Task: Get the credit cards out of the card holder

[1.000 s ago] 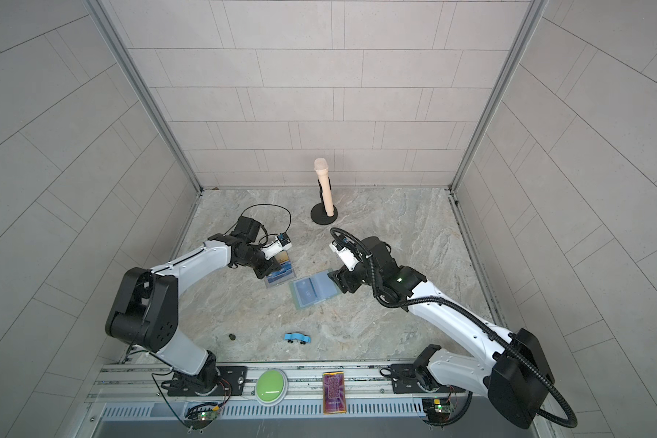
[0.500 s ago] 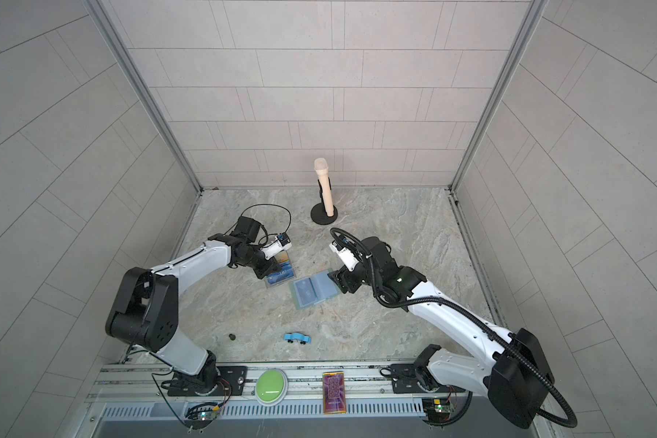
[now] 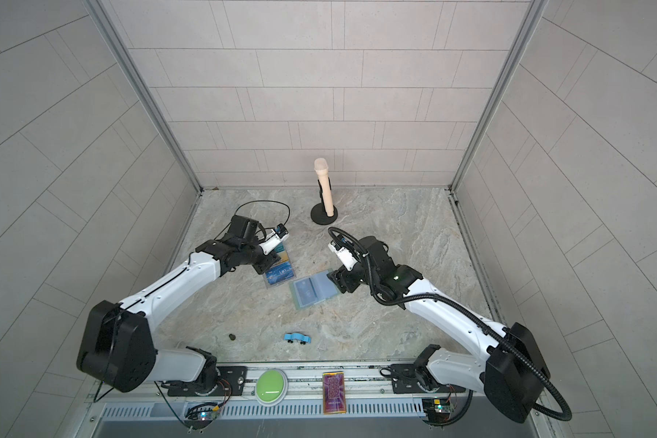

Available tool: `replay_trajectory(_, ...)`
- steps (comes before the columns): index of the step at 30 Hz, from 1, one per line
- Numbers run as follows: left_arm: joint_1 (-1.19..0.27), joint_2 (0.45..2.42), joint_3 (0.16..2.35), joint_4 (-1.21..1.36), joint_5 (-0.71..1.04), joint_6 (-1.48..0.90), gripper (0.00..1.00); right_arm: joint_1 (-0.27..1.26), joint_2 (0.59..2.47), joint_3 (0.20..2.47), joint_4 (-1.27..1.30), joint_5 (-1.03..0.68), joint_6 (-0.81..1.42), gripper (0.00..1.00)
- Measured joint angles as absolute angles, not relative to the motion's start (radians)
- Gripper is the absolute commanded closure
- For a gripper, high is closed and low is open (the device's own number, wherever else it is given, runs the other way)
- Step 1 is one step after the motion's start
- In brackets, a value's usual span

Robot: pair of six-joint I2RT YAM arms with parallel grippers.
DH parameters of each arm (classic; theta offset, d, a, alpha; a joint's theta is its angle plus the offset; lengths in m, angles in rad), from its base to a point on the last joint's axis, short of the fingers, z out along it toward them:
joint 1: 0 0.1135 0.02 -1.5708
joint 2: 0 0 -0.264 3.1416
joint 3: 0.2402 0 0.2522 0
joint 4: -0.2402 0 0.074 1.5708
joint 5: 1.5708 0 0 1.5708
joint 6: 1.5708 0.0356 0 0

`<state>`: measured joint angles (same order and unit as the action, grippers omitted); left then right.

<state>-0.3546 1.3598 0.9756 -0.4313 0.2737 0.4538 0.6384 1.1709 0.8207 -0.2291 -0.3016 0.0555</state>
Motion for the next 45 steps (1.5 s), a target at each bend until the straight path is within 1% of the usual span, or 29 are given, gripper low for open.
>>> replay_trajectory(3,-0.356,1.285,0.963,-0.413,0.25,0.368,0.67,0.638,1.173,0.821,-0.226,-0.282,0.07,0.22)
replay_trajectory(7,-0.378,1.13,0.854,-0.335,0.235,0.216,0.7,0.638,1.184,0.82,-0.195,-0.261,0.101,0.21)
replay_trajectory(9,-0.395,1.069,0.784,-0.298,0.238,0.137,0.76,0.638,1.192,0.815,-0.176,-0.25,0.113,0.2)
replay_trajectory(13,-0.435,1.021,0.646,-0.234,0.245,-0.008,0.85,0.638,1.23,0.812,-0.15,-0.213,0.134,0.2)
replay_trajectory(16,-0.472,1.019,0.563,-0.191,0.246,-0.089,0.87,0.639,1.273,0.812,-0.131,-0.192,0.149,0.19)
replay_trajectory(21,-0.54,1.069,0.515,-0.125,0.244,-0.184,0.99,0.654,1.345,0.814,-0.111,-0.176,0.183,0.2)
replay_trajectory(22,-0.548,1.085,0.507,-0.1,0.245,-0.203,1.0,0.663,1.36,0.815,-0.106,-0.174,0.189,0.2)
replay_trajectory(29,-0.612,1.205,0.469,0.06,0.236,-0.279,1.0,0.737,1.469,0.845,-0.07,-0.167,0.25,0.22)
replay_trajectory(37,-0.63,1.384,0.44,0.215,0.231,-0.326,1.0,0.792,1.568,0.851,0.011,-0.153,0.342,0.24)
replay_trajectory(45,-0.642,1.441,0.414,0.309,0.223,-0.345,1.0,0.833,1.649,0.852,0.049,-0.137,0.38,0.25)
